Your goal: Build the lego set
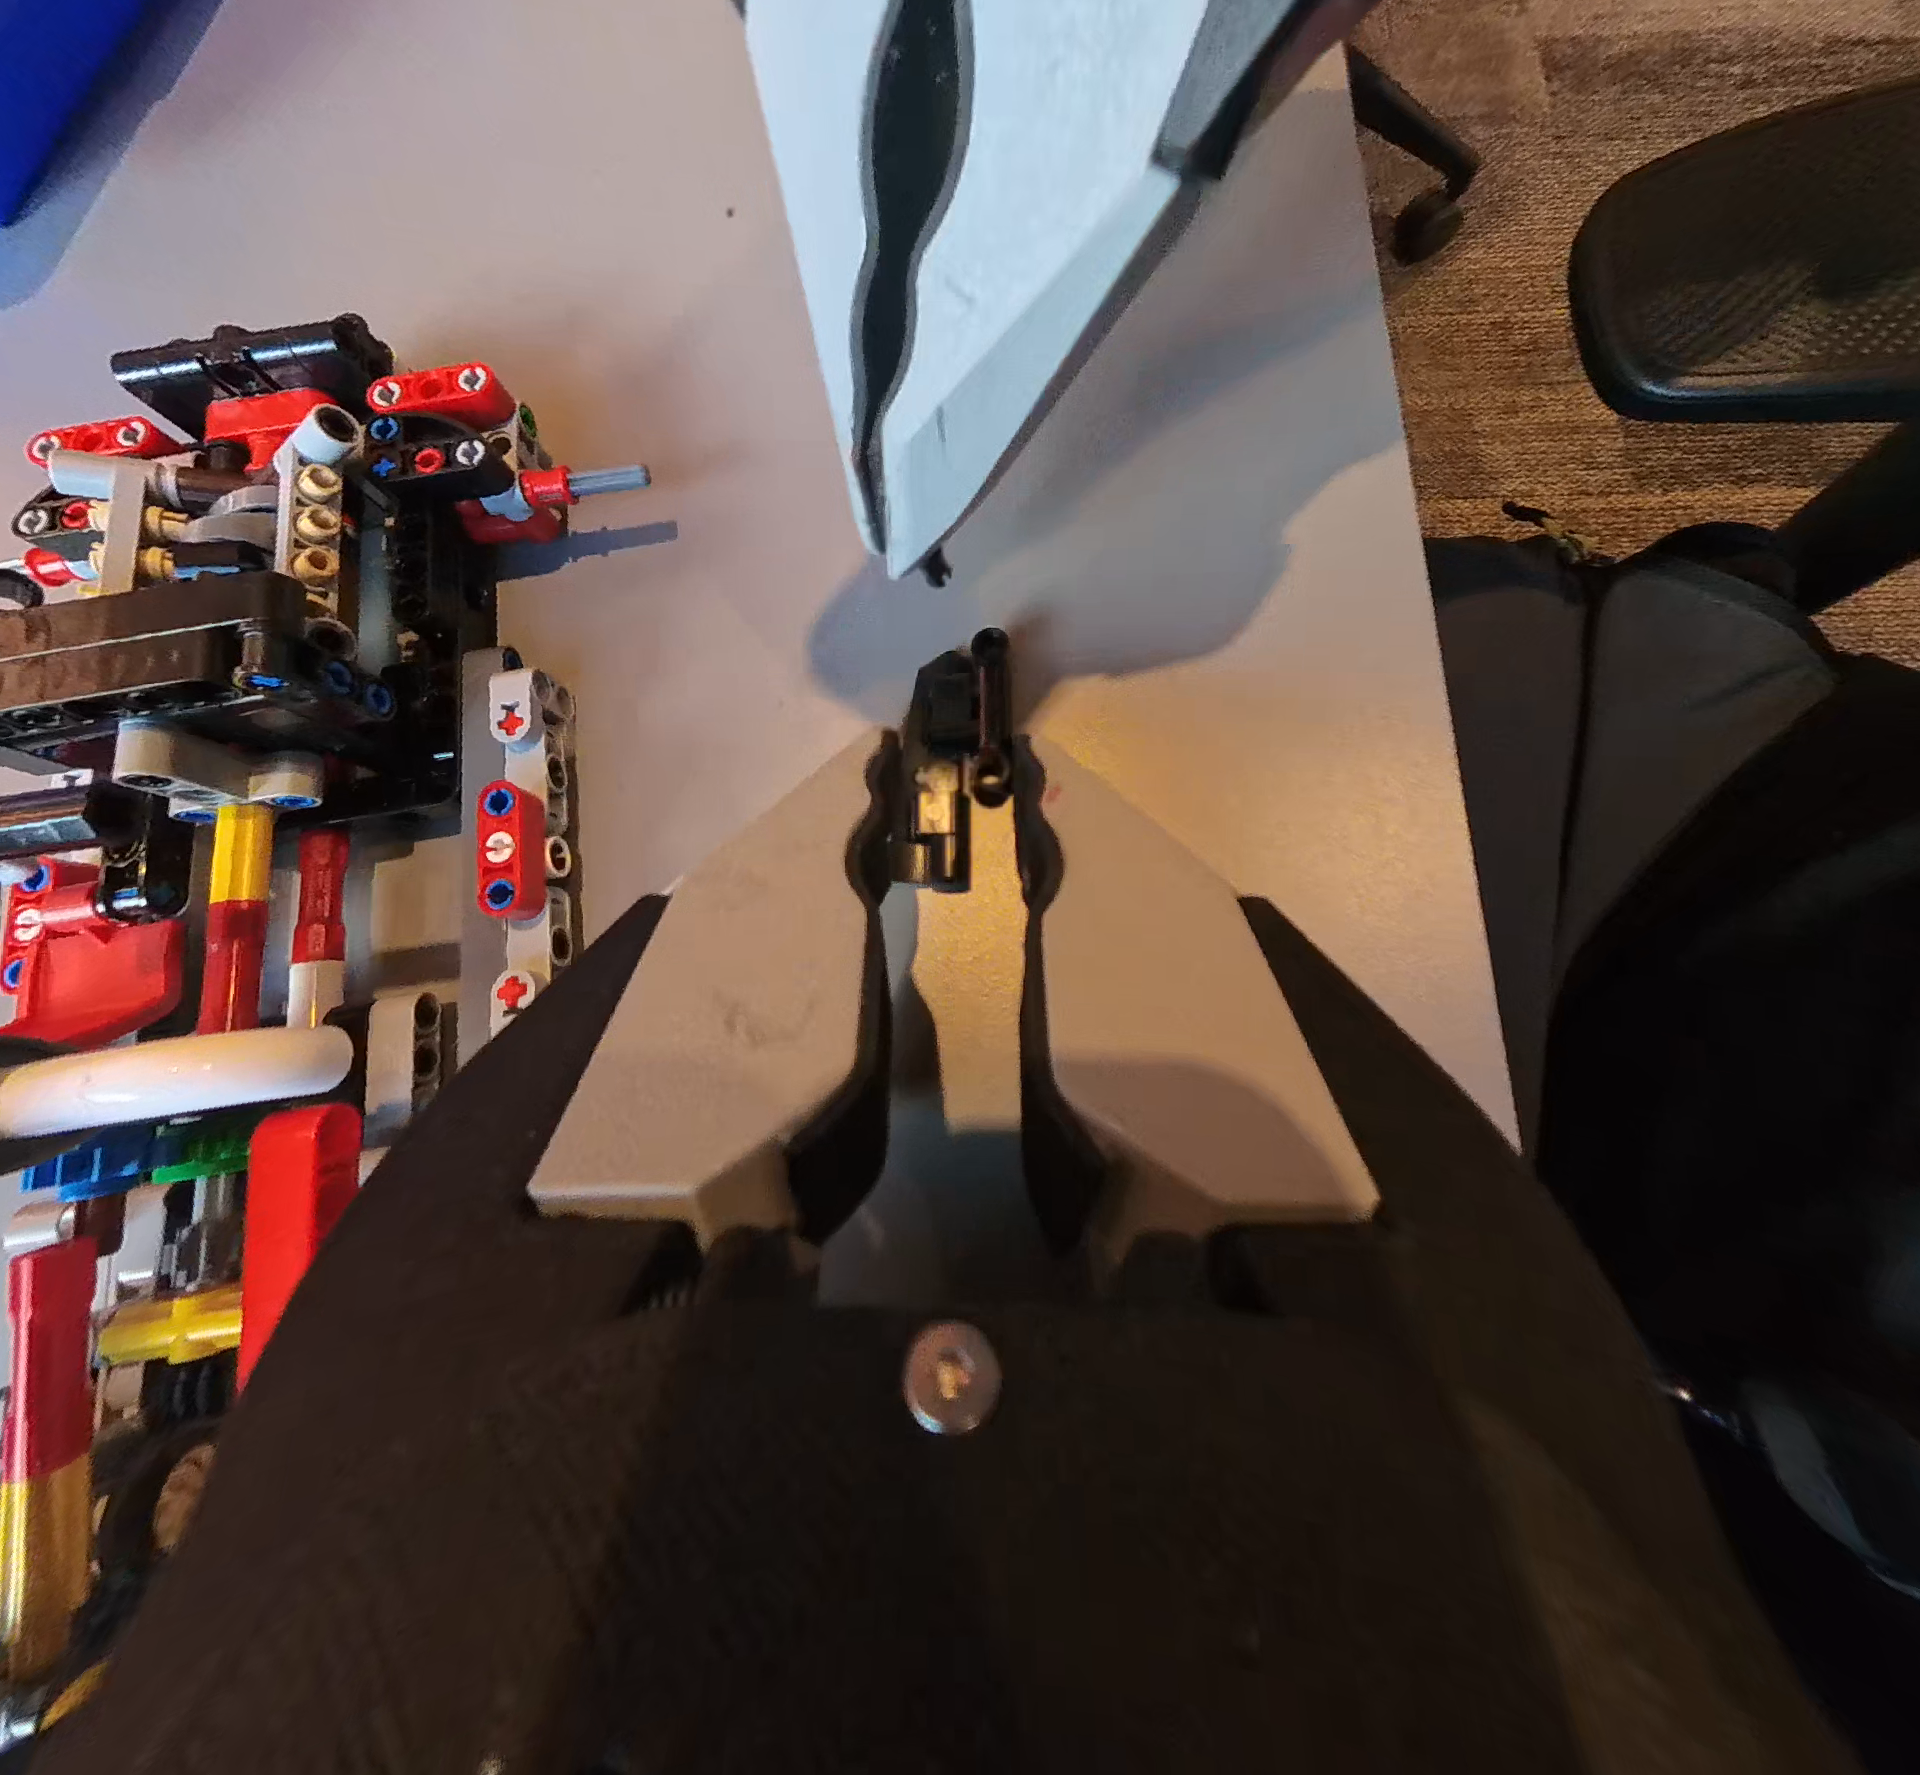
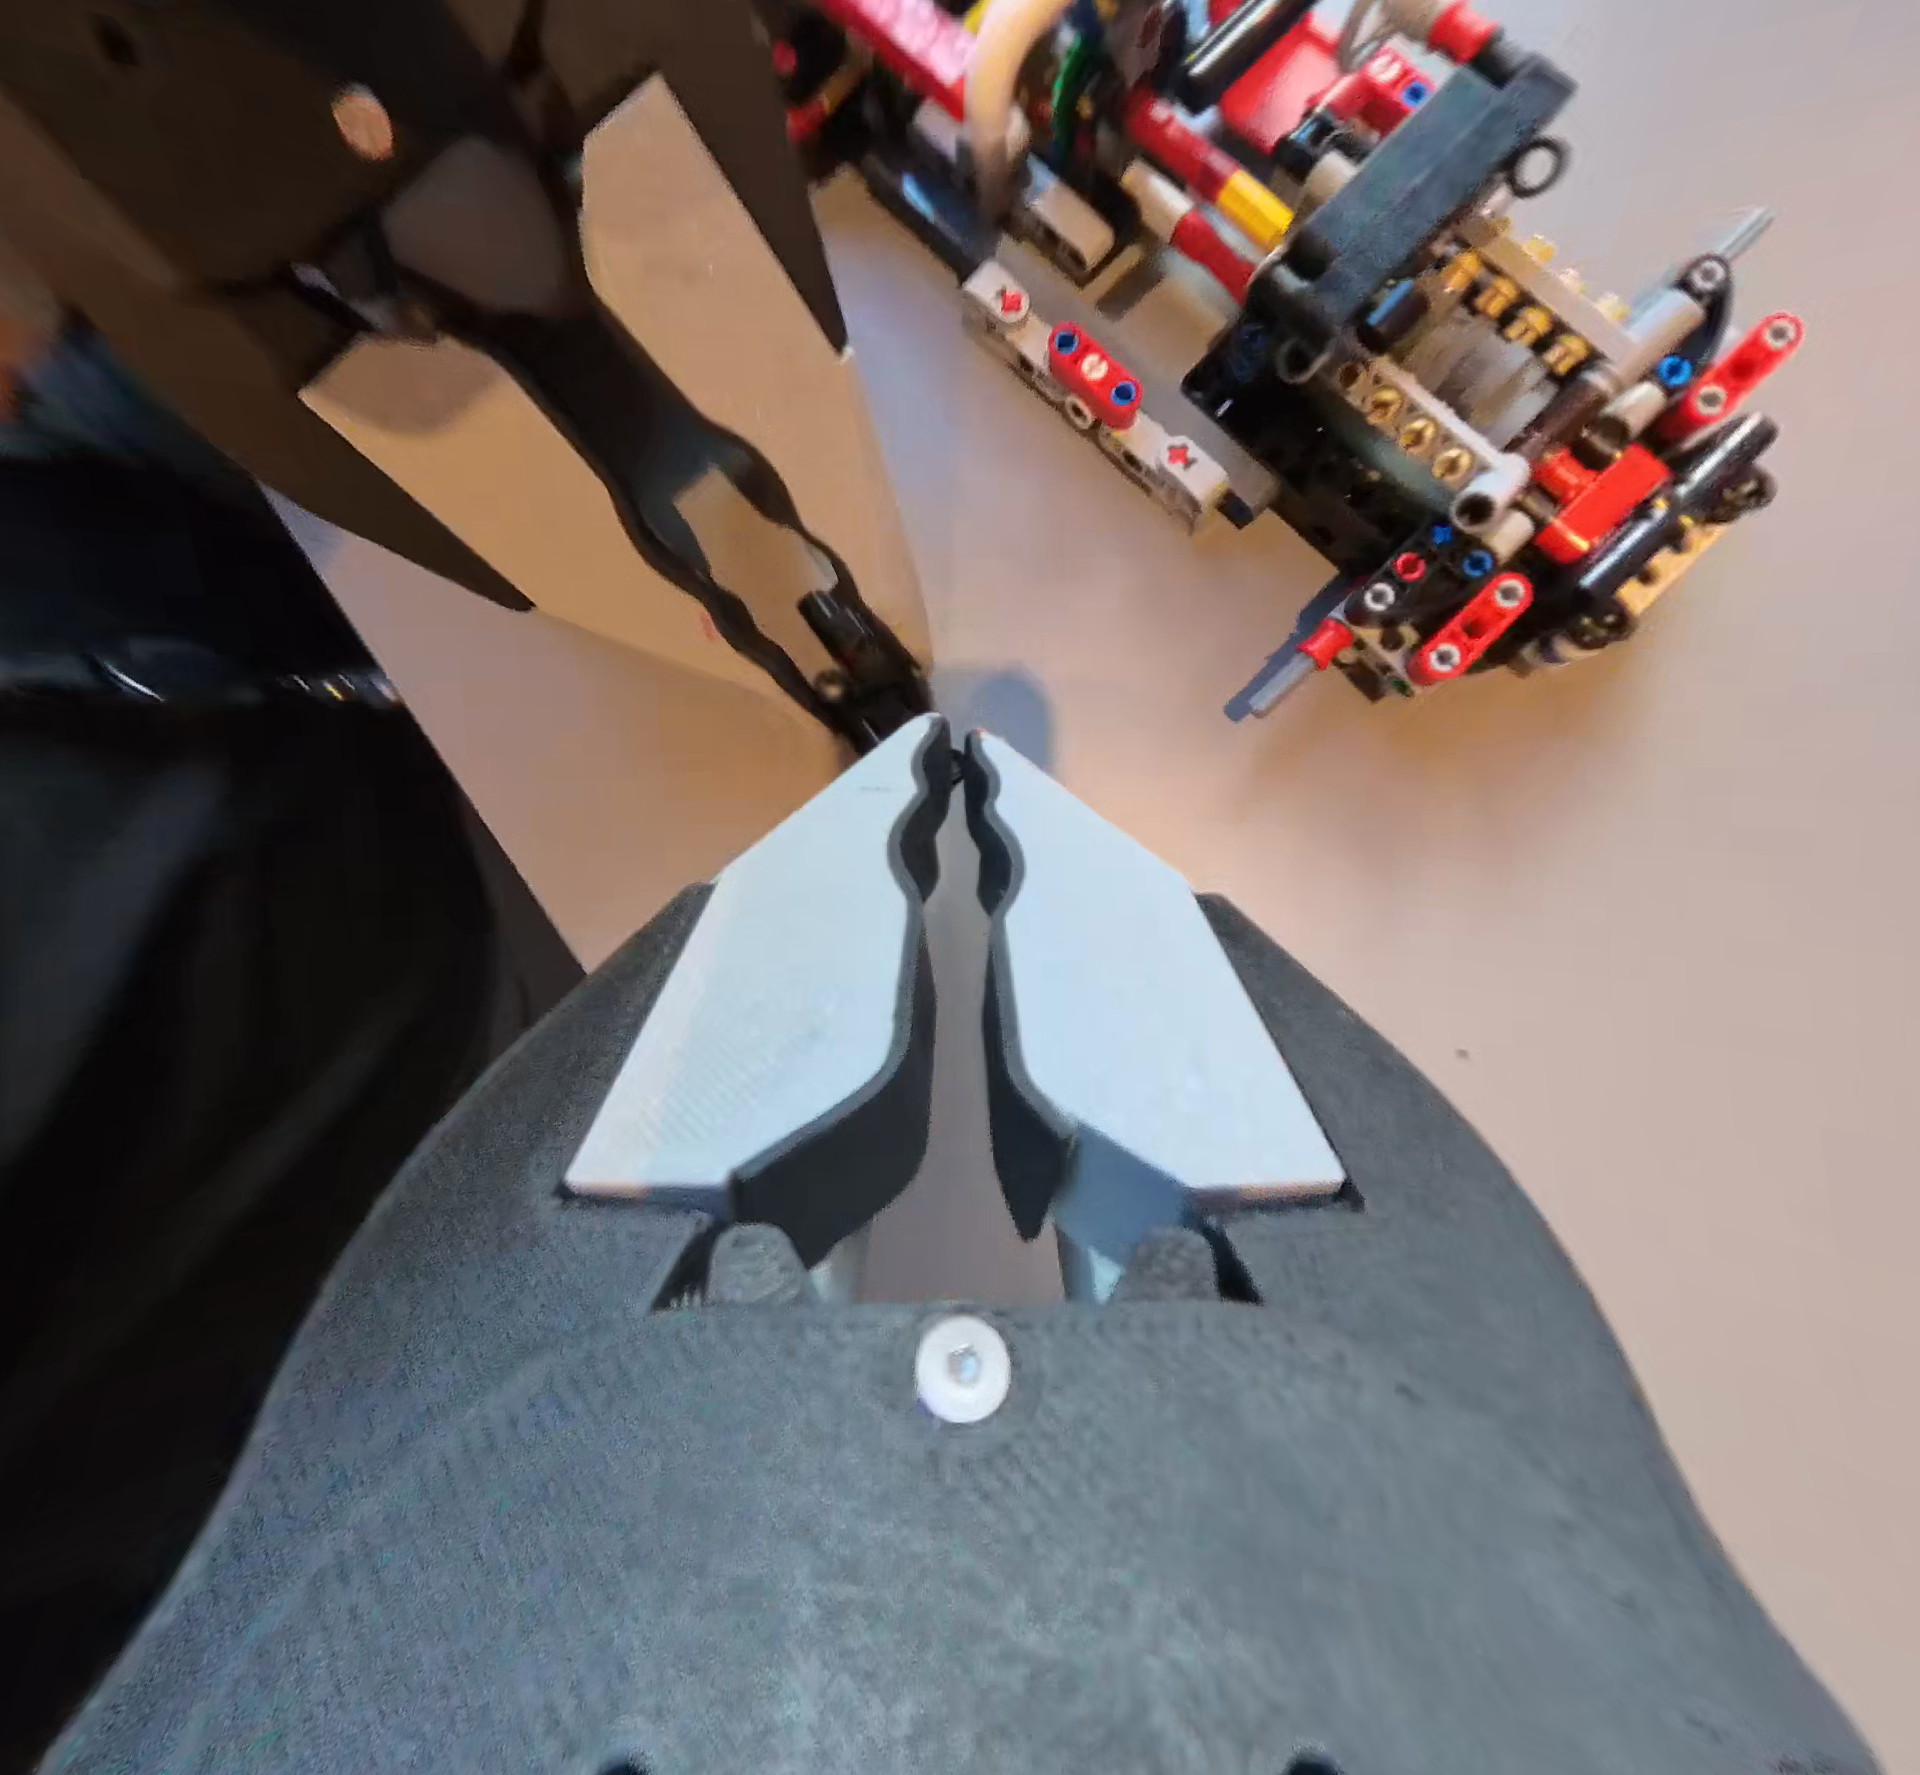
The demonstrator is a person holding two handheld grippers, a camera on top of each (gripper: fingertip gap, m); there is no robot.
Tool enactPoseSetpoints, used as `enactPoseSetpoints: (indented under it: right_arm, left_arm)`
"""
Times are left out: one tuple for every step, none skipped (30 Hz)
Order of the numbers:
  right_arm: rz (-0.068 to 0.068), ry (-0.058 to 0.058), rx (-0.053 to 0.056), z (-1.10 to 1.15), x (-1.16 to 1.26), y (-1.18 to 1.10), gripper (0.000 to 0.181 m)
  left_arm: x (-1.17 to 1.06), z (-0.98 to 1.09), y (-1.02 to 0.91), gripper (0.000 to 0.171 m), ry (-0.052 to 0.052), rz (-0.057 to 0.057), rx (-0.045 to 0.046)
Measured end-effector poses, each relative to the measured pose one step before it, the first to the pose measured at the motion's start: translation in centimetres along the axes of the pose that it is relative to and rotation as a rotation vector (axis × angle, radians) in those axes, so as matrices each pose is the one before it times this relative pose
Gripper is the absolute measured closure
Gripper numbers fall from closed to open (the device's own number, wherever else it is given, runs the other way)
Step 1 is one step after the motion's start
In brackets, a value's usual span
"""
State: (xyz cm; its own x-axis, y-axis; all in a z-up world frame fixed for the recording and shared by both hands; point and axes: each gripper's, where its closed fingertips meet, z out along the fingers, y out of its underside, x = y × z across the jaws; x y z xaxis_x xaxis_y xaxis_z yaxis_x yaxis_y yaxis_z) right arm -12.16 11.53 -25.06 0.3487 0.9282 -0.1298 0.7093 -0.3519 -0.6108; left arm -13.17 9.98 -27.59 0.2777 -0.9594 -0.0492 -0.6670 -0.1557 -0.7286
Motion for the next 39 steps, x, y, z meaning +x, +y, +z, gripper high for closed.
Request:
enactPoseSetpoints:
  right_arm:
    - [0.0433, -0.0186, 0.0569, -0.156, -0.082, -0.276, 0.181]
    - [0.0350, -0.0179, 0.0520, -0.131, -0.111, -0.240, 0.181]
    - [0.0286, -0.0160, 0.0442, -0.119, -0.112, -0.208, 0.181]
    - [0.0222, -0.0086, 0.0377, -0.100, -0.035, -0.178, 0.181]
    - [0.0145, -0.0079, 0.0305, -0.074, -0.082, -0.131, 0.181]
    - [0.0099, -0.0110, 0.0233, -0.045, -0.159, -0.074, 0.181]
    - [0.0073, -0.0061, 0.0183, -0.029, -0.115, -0.049, 0.181]
    - [0.0041, -0.0009, 0.0150, -0.014, -0.053, -0.036, 0.181]
    - [0.0056, -0.0044, 0.0115, 0.019, -0.097, -0.026, 0.181]
    - [0.0102, -0.0061, 0.0128, 0.051, -0.117, -0.077, 0.181]
    - [0.0116, -0.0054, 0.0181, 0.030, -0.091, -0.190, 0.181]
    - [0.0141, -0.0093, 0.0165, 0.066, -0.121, -0.183, 0.181]
    - [0.0173, -0.0149, 0.0123, 0.105, -0.159, -0.138, 0.181]
    - [0.0147, -0.0199, 0.0157, 0.121, -0.230, -0.202, 0.181]
    - [0.0109, -0.0197, 0.0138, 0.130, -0.242, -0.159, 0.181]
    - [0.0074, -0.0108, 0.0058, 0.135, -0.114, -0.045, 0.181]
    - [0.0008, -0.0026, 0.0050, 0.127, -0.034, -0.013, 0.181]
    - [-0.0025, -0.0015, 0.0066, 0.083, -0.048, -0.040, 0.181]
    - [0.0006, -0.0029, 0.0032, 0.077, -0.054, -0.007, 0.181]
    - [0.0031, -0.0020, -0.0002, 0.038, -0.014, 0.012, 0.181]
    - [0.0002, 0.0008, 0.0015, 0.012, 0.029, -0.007, 0.181]
    - [-0.0013, 0.0002, 0.0024, 0.021, 0.016, -0.025, 0.181]
    - [0.0025, -0.0016, 0.0017, 0.014, -0.011, -0.015, 0.181]
    - [0.0042, -0.0018, 0.0024, 0.019, 0.007, -0.030, 0.181]
    - [0.0024, -0.0015, 0.0045, 0.003, -0.003, -0.053, 0.181]
    - [0.0028, -0.0023, 0.0045, 0.011, -0.009, -0.038, 0.181]
    - [0.0050, -0.0040, 0.0025, 0.023, -0.014, -0.005, 0.181]
    - [0.0043, -0.0056, 0.0007, 0.023, -0.028, 0.024, 0.181]
    - [0.0014, -0.0056, -0.0022, -0.004, -0.022, 0.063, 0.181]
    - [-0.0016, -0.0052, -0.0076, -0.018, 0.000, 0.116, 0.181]
    - [-0.0048, -0.0036, -0.0118, -0.056, -0.017, 0.150, 0.181]
    - [-0.0104, 0.0012, -0.0119, -0.075, 0.014, 0.140, 0.181]
    - [-0.0167, 0.0081, -0.0111, -0.072, 0.043, 0.139, 0.181]
    - [-0.0199, 0.0117, -0.0123, -0.047, 0.052, 0.128, 0.181]
    - [-0.0205, 0.0115, -0.0132, 0.005, 0.001, 0.139, 0.180]
    - [-0.0210, 0.0112, -0.0168, 0.022, -0.021, 0.175, 0.178]
    - [-0.0207, 0.0142, -0.0205, 0.071, 0.022, 0.241, 0.176]
    - [-0.0197, 0.0161, -0.0196, 0.075, 0.058, 0.256, 0.175]
    - [-0.0172, 0.0144, -0.0131, 0.059, 0.061, 0.191, 0.174]
  left_arm:
    - [-0.014, -0.022, -0.005, 0.153, -0.0050, 0.0042, 0.00086]
    - [-0.016, -0.022, -0.031, 0.149, -0.0046, 0.0035, 0.00254]
    - [-0.043, -0.045, -0.043, 0.148, -0.0043, 0.0007, 0.00375]
    - [-0.068, -0.078, -0.091, 0.145, -0.0046, -0.0015, 0.00728]
    - [-0.075, -0.123, -0.125, 0.144, -0.0039, -0.0027, 0.01177]
    - [-0.121, -0.182, -0.209, 0.143, -0.0053, -0.0060, 0.01734]
    - [-0.071, -0.206, -0.234, 0.143, -0.0002, -0.0072, 0.02076]
    - [-0.105, -0.219, -0.265, 0.144, -0.0008, -0.0087, 0.02183]
    - [-0.110, -0.215, -0.294, 0.147, -0.0008, -0.0086, 0.02364]
    - [-0.092, -0.170, -0.314, 0.150, 0.0004, -0.0074, 0.02239]
    - [0.048, -0.099, -0.279, 0.152, 0.0070, -0.0019, 0.01834]
    - [0.035, -0.053, -0.233, 0.153, 0.0020, 0.0008, 0.01458]
    - [-0.023, -0.004, -0.144, 0.153, -0.0048, 0.0011, 0.00771]
    - [0.036, 0.054, -0.041, 0.153, -0.0009, 0.0020, 0.00030]
    - [0.013, 0.066, 0.025, 0.154, -0.0017, 0.0008, -0.00366]
    - [-0.004, 0.025, -0.036, 0.156, -0.0019, 0.0012, 0.00064]
    - [0.084, -0.008, -0.074, 0.161, 0.0043, 0.0028, 0.00440]
    - [0.114, -0.023, -0.017, 0.166, 0.0066, 0.0028, 0.00185]
    - [0.062, -0.023, -0.026, 0.170, 0.0040, 0.0022, 0.00173]
    - [0.019, 0.005, 0.020, 0.170, 0.0013, 0.0004, -0.00118]
    - [0.005, 0.032, 0.018, 0.170, 0.0010, -0.0014, -0.00148]
    - [-0.017, 0.005, -0.002, 0.170, 0.0022, -0.0036, 0.00022]
    - [0.004, -0.016, -0.001, 0.170, 0.0052, -0.0060, 0.00037]
    - [0.000, -0.005, -0.013, 0.170, 0.0065, -0.0070, 0.00088]
    - [-0.009, -0.022, -0.030, 0.170, 0.0049, -0.0069, 0.00237]
    - [-0.007, -0.034, -0.026, 0.170, 0.0044, -0.0060, 0.00264]
    - [-0.006, -0.023, 0.003, 0.170, 0.0043, -0.0050, 0.00002]
    - [0.019, -0.004, 0.036, 0.170, 0.0042, -0.0031, -0.00234]
    - [-0.008, 0.020, 0.064, 0.171, 0.0004, -0.0023, -0.00434]
    - [0.024, 0.037, 0.074, 0.171, 0.0015, -0.0007, -0.00539]
    - [0.062, 0.057, 0.081, 0.171, 0.0015, 0.0023, -0.00619]
    - [0.050, 0.047, 0.043, 0.171, -0.0014, 0.0065, -0.00400]
    - [0.015, 0.027, 0.034, 0.171, -0.0062, 0.0083, -0.00305]
    - [0.032, 0.048, 0.062, 0.171, -0.0051, 0.0080, -0.00526]
    - [0.014, 0.052, 0.073, 0.171, -0.0045, 0.0059, -0.00565]
    - [-0.027, 0.032, 0.027, 0.171, -0.0053, 0.0031, -0.00299]
    - [-0.027, -0.002, -0.007, 0.171, -0.0017, -0.0001, 0.00090]
    - [0.001, -0.020, -0.006, 0.171, 0.0022, -0.0029, 0.00099]
    - [-0.018, -0.010, 0.012, 0.171, 0.0014, -0.0039, -0.00034]
